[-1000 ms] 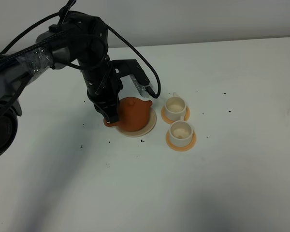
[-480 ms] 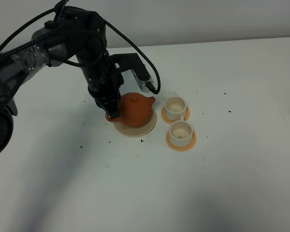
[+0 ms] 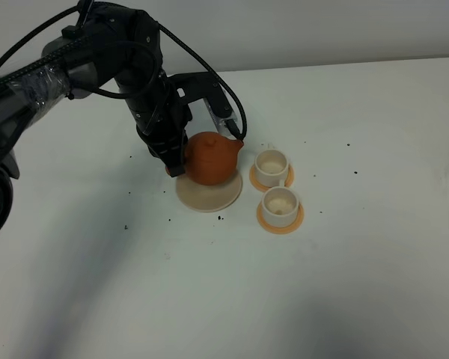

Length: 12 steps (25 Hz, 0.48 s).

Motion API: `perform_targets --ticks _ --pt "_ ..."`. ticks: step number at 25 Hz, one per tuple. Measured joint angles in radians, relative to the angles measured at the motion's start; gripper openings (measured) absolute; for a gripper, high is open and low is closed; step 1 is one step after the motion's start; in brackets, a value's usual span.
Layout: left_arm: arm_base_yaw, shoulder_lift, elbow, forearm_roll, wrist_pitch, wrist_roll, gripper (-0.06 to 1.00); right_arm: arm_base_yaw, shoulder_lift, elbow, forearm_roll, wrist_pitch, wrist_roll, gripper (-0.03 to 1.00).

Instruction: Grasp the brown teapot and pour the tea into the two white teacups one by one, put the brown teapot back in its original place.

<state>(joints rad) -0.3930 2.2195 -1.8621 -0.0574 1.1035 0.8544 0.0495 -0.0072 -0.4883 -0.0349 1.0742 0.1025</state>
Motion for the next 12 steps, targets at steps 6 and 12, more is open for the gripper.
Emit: perform_targets --ticks 6,12 --pt "0.000 -0.001 0.000 0.007 -0.032 0.051 0.12 0.000 0.000 0.000 0.000 0.000 0.000 0.24" --pt "-0.013 0.000 0.000 0.093 -0.091 0.093 0.12 0.000 0.000 0.000 0.000 0.000 0.000 0.24"
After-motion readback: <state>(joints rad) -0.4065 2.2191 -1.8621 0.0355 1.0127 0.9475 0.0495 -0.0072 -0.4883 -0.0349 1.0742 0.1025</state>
